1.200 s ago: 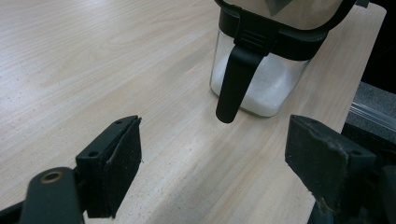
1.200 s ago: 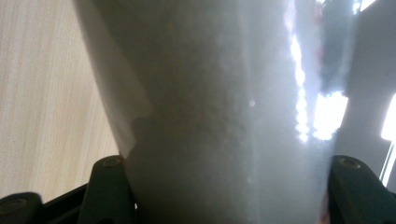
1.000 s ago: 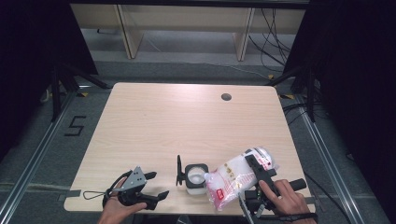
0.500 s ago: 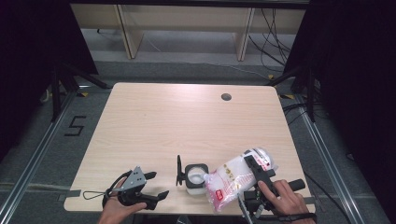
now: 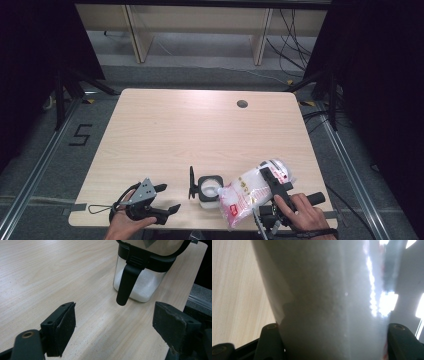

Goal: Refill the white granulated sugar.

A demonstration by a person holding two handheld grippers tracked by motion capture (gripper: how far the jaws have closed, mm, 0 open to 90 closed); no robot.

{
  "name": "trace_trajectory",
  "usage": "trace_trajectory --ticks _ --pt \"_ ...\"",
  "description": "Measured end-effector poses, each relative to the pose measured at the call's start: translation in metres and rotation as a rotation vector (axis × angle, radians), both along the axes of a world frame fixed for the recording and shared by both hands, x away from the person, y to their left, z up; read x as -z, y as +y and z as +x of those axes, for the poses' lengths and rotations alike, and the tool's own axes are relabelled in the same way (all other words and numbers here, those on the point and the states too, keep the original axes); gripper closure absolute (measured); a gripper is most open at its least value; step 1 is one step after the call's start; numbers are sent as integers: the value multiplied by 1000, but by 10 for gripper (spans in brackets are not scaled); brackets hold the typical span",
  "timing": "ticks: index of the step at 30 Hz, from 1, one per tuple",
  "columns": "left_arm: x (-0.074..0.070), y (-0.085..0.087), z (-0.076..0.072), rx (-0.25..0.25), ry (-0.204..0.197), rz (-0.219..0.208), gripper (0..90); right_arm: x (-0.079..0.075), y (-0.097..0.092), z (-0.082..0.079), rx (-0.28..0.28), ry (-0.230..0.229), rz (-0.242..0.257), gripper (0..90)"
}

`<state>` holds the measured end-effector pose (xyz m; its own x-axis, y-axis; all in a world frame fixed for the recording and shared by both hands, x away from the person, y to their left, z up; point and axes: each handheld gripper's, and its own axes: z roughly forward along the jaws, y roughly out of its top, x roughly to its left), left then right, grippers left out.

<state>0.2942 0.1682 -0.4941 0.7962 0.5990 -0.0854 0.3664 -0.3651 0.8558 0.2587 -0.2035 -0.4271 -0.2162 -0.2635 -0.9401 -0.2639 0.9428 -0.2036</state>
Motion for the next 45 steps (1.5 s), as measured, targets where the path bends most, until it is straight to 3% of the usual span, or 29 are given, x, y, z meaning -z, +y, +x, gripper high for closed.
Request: trace_trajectory --ticks 1,2,3,6,9,10,11,12,13,15,16,20,22,23,24,27,28,31,33,35,38,39,40,43,44,45 --pt "0 0 0 -4 1 2 180 -1 0 1 -15 -11 -2 430" --pt "0 -1 0 -6 4 -7 180 -2 -1 -1 19 12 -1 429" --pt "0 -1 -1 -11 7 -11 180 0 -2 1 -4 6 42 429" --pt "1 -1 -1 -17 16 -12 180 -2 -1 0 8 -10 -13 430" --pt "0 -1 -1 -18 13 -14 181 -1 -1 -1 8 3 -6 430" --pt "0 -1 -1 -14 13 -3 180 1 -2 -1 -2 -7 30 430" --pt "0 -1 -1 -14 11 -8 181 1 -2 -2 3 -4 35 430" --pt "1 0 0 -4 1 -1 180 -1 0 -2 -1 0 11 430" --pt "1 0 -1 -15 19 -6 181 -3 1 -2 6 0 -16 431" --pt "0 -1 -2 -21 16 -9 181 1 1 -1 -8 -15 -8 432" --pt "0 -1 -2 -22 15 -10 181 -2 1 -2 16 3 -24 431" --pt "0 1 0 -6 2 0 181 -1 -1 -3 14 0 29 432" --pt "0 1 0 -3 0 3 181 -1 0 -3 9 1 6 432" --pt "0 0 -1 -26 19 -7 181 -4 1 -2 5 -5 -27 432" --pt "0 1 -1 -24 16 -7 181 1 -2 -1 6 -8 34 432" --pt "0 1 0 -2 -2 5 181 0 -2 -1 -3 -13 15 432" --pt "1 0 -1 -19 20 -10 181 1 -3 -2 10 -6 38 433" --pt "0 0 -1 -18 17 -12 181 -1 -1 0 -5 -17 6 433" --pt "0 -1 -2 -27 15 -15 181 -3 -2 -2 11 4 18 433" --pt "0 0 -1 -19 16 -11 181 -3 -2 -2 20 -7 37 433" --pt "1 -2 -1 -21 20 -23 181 -5 0 -2 7 -7 -27 433" --pt "1 0 -1 -18 20 -8 181 -3 -1 -1 -17 -13 -2 433" --pt "0 -1 -1 -23 20 -12 181 0 -2 -2 6 -2 38 434" --pt "1 -1 -2 -26 18 -21 181 -3 0 -2 -4 -8 -14 434" --pt "1 0 -1 -19 20 -10 181 -4 -1 0 -27 -19 -8 434" --pt "1 0 -1 -18 18 -12 181 -1 -2 -2 17 7 36 434"
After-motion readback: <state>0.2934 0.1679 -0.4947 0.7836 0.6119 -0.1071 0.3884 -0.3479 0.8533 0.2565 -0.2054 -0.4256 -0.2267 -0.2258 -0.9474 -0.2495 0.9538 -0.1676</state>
